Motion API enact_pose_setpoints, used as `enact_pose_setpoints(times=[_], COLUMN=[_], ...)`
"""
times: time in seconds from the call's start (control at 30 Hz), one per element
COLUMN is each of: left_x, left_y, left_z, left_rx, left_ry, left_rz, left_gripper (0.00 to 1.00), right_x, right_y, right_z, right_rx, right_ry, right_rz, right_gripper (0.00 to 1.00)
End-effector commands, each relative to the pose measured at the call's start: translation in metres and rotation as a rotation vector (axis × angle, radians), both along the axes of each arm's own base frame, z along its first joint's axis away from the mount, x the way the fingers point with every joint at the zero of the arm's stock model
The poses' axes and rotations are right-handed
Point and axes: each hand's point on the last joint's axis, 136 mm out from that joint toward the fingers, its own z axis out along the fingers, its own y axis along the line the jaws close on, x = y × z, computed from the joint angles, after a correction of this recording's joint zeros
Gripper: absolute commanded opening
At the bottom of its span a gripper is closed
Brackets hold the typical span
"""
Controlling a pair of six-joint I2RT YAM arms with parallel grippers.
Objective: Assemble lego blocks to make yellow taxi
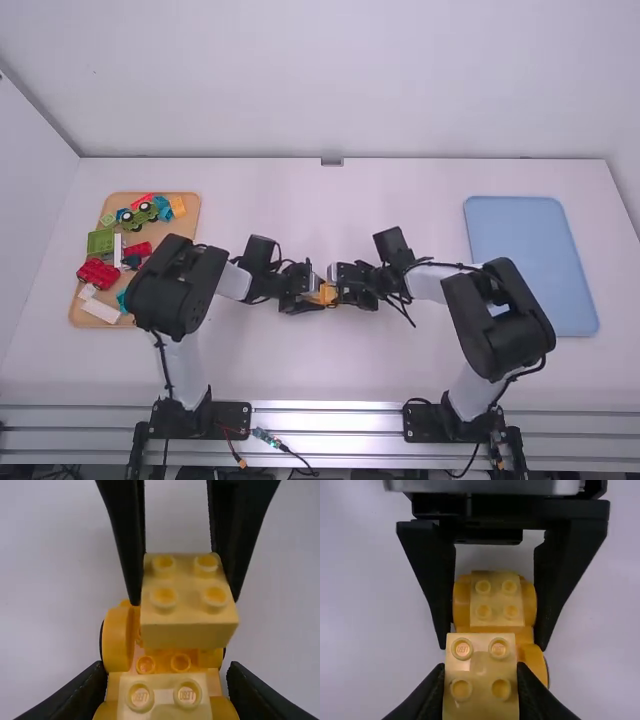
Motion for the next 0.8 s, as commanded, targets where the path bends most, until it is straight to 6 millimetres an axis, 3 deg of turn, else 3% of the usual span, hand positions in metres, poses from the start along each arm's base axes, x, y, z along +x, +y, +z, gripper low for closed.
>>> enact_pose_setpoints(times=[0.0, 0.77], left_x=[-0.01, -0.013], left_y=[-0.004, -0.006], left_z=[-0.008, -0.007], left_rx=[-0.015, -0.051], left_ry=[0.031, 0.016], left_rz=[-0.026, -0.059], left_gripper=[0.44, 0.45], right_x=[-0.005, 0.004], right_y=[0.001, 0.005], right_z=[0.002, -0.011], right_rx=[0.021, -0.033], right_ry=[0.019, 0.035], right_rz=[0.006, -0.07], right_gripper=[0.0, 0.0])
